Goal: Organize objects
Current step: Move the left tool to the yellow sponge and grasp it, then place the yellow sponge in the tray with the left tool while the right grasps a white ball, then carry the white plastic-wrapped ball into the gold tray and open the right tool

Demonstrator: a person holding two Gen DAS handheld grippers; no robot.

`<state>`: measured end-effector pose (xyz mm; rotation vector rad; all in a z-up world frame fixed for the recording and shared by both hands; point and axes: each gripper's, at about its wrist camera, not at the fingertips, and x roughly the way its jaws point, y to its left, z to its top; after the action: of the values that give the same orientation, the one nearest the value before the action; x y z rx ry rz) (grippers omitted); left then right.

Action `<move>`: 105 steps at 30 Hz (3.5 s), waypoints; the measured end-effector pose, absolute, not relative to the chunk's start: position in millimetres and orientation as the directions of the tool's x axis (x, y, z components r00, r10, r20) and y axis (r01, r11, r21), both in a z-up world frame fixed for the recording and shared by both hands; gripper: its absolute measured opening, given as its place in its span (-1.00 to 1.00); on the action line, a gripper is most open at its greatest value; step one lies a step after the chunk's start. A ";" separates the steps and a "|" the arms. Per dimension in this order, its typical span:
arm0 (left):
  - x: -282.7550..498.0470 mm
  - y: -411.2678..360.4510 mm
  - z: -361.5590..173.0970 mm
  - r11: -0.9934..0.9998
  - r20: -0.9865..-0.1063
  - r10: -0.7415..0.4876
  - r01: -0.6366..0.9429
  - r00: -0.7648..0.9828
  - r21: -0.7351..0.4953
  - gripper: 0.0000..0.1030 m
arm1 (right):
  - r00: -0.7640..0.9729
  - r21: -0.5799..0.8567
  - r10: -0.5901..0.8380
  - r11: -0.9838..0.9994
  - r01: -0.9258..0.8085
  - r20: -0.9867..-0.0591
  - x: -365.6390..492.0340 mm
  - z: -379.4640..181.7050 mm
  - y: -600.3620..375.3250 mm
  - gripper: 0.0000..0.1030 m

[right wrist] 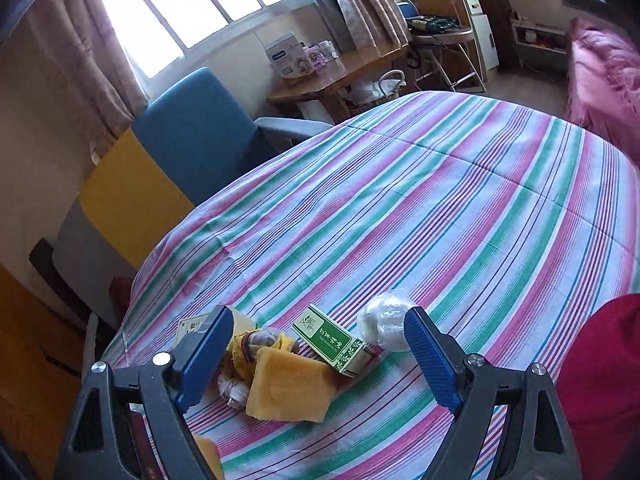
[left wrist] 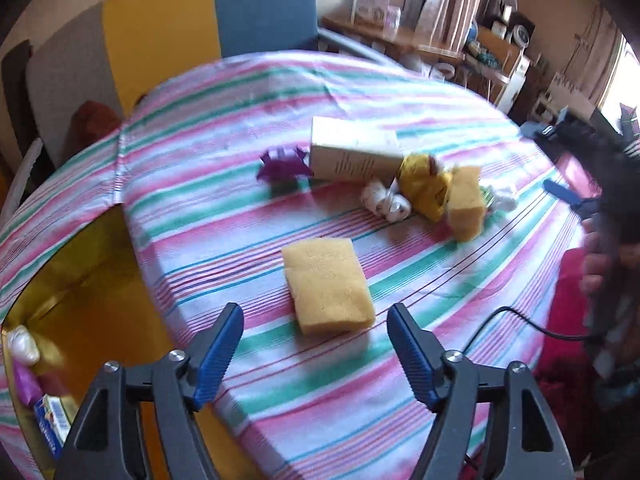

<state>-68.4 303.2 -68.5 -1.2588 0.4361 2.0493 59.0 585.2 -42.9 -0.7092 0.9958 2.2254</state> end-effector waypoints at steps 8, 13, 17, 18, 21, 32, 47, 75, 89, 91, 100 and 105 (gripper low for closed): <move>-88.0 330.4 -98.4 -0.725 -0.911 0.305 -0.688 -0.278 -0.032 0.51 | -0.690 0.503 0.308 -0.504 -0.702 -0.655 66.4 -44.6 591.8 0.71; -95.9 340.2 -112.5 -0.716 -0.923 0.312 -0.694 -0.226 -0.072 0.14 | -0.653 0.521 0.356 -0.403 -0.753 -0.669 84.4 -50.9 607.0 0.71; -90.5 339.9 -113.5 -0.701 -0.909 0.329 -0.711 -0.254 -0.056 0.06 | -0.582 0.463 0.361 -0.367 -0.807 -0.729 80.8 -63.0 615.7 0.63; -90.3 337.7 -113.7 -0.698 -0.907 0.338 -0.714 -0.253 -0.061 0.05 | -0.577 0.460 0.350 -0.364 -0.810 -0.738 80.3 -66.5 617.3 0.62; -89.8 330.2 -109.5 -0.700 -0.899 0.360 -0.710 -0.251 -0.082 0.01 | -0.552 0.437 0.315 -0.367 -0.821 -0.772 74.6 -77.0 618.9 0.55; -54.9 286.6 -58.0 -0.665 -0.815 0.507 -0.729 -0.281 -0.162 0.02 | -0.462 0.334 0.266 -0.412 -0.848 -0.846 48.1 -102.5 624.0 0.43; -39.2 183.8 -26.2 -0.747 -0.747 0.552 -0.619 -0.370 -0.244 0.02 | -0.428 0.272 0.278 -0.460 -0.845 -0.860 35.8 -111.0 622.3 -0.26; -164.0 55.0 -73.8 -0.946 -0.812 0.293 -0.275 -0.505 -0.171 0.02 | -0.492 0.254 0.384 -0.524 -0.813 -0.782 27.9 -72.7 604.3 -0.26; -206.6 69.0 -93.4 -0.949 -0.843 0.266 -0.279 -0.467 -0.145 0.58 | -0.506 0.214 0.396 -0.585 -0.782 -0.766 16.4 -68.1 594.6 -0.26; -200.0 63.6 -82.9 -0.951 -0.835 0.266 -0.272 -0.483 -0.146 0.58 | -0.510 0.216 0.397 -0.587 -0.780 -0.763 16.9 -67.1 594.3 -0.26; -117.8 24.5 -44.2 -0.963 -0.770 0.249 -0.235 -0.587 -0.132 0.58 | -0.593 0.264 0.389 -0.632 -0.729 -0.705 19.1 -50.3 584.2 -0.26; -83.9 5.0 -43.9 -0.971 -0.776 0.230 -0.187 -0.587 -0.146 0.57 | -0.683 0.298 0.300 -0.732 -0.613 -0.667 9.6 -39.6 559.2 -0.26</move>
<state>-83.9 5.0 -43.9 -1.2854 -0.0710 2.6067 9.6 559.2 -39.6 -0.8200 0.7007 2.3848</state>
